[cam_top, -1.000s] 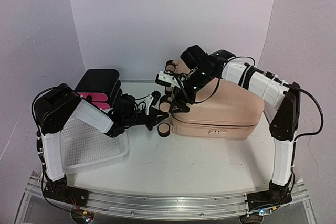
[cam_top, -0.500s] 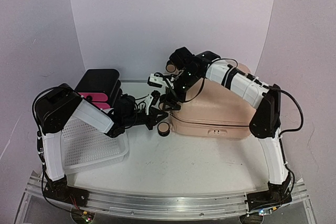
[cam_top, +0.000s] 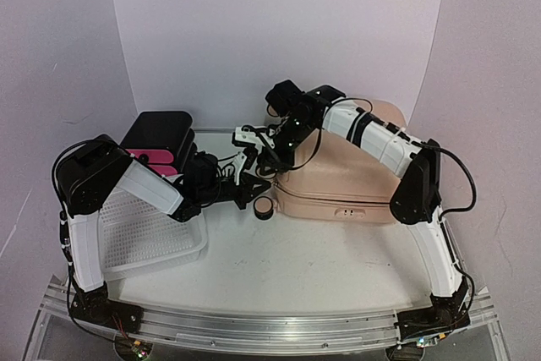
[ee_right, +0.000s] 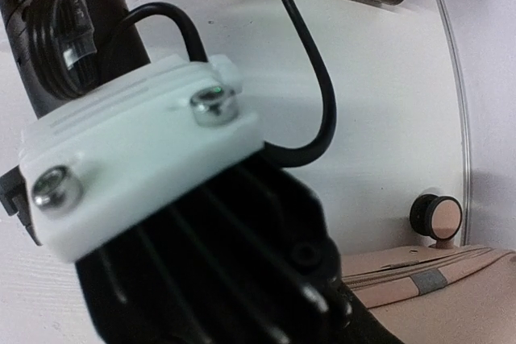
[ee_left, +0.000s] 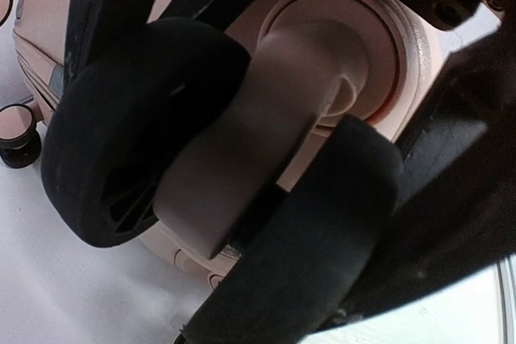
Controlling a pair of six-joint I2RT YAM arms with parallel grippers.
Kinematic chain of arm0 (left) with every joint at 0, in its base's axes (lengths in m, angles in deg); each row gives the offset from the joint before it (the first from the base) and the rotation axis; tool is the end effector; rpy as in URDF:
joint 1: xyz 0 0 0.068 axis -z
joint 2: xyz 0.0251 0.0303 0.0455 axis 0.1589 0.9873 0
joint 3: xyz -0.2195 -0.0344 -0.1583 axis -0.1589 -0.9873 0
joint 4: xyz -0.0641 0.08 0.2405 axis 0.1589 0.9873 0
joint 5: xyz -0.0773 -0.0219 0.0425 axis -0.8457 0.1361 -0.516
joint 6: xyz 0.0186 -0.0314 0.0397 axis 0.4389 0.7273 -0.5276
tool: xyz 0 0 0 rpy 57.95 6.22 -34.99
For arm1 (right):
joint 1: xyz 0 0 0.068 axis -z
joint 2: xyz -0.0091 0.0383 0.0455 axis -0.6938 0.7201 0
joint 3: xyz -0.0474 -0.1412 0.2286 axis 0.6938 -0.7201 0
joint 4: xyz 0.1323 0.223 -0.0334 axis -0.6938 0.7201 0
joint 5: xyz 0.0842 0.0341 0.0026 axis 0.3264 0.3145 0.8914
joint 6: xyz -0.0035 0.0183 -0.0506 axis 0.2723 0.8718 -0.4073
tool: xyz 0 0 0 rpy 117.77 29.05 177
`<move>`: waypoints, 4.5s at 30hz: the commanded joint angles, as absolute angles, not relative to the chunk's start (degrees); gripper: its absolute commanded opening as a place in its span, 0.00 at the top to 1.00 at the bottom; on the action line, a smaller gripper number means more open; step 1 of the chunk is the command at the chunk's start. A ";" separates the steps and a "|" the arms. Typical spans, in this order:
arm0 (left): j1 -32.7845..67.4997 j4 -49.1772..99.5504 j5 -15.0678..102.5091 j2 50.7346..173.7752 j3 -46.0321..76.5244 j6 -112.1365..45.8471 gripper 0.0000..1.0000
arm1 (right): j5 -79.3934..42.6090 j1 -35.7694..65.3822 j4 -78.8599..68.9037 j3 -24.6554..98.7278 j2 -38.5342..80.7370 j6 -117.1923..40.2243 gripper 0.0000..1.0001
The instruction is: Open, take out, and arrange the luggage
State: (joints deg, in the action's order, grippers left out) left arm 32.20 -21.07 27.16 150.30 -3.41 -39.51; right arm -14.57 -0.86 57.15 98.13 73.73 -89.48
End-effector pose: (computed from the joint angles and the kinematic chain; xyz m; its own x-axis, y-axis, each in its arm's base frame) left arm 0.2933 -0.2780 0.1523 -0.2327 0.0948 -0.9679 0.8909 0.4200 -0.1730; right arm 0.3490 0.3565 0.2832 0.0914 -0.8718 -0.4813 -0.9732 0.0242 -0.2285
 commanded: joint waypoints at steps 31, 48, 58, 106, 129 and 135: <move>33.67 -24.96 41.89 149.36 -1.32 -39.87 1.00 | 5.13 -1.09 78.99 69.60 49.29 -91.35 1.00; 28.55 -18.90 40.82 153.89 7.77 -46.41 1.00 | 4.76 0.02 82.53 40.18 23.40 -95.30 1.00; 24.93 -13.85 26.48 157.10 13.72 -54.92 1.00 | 3.61 0.27 90.21 33.01 17.21 -100.16 1.00; 45.48 1.43 31.01 117.20 -4.12 -34.40 0.25 | -6.96 6.09 59.77 79.60 39.08 -52.76 1.00; 57.29 -30.25 44.70 161.24 30.53 -19.77 0.03 | -2.78 10.01 58.58 96.90 48.10 -36.27 1.00; 55.55 -33.27 41.79 161.69 33.95 -14.26 0.47 | -3.26 10.19 60.54 94.52 45.41 -33.86 0.22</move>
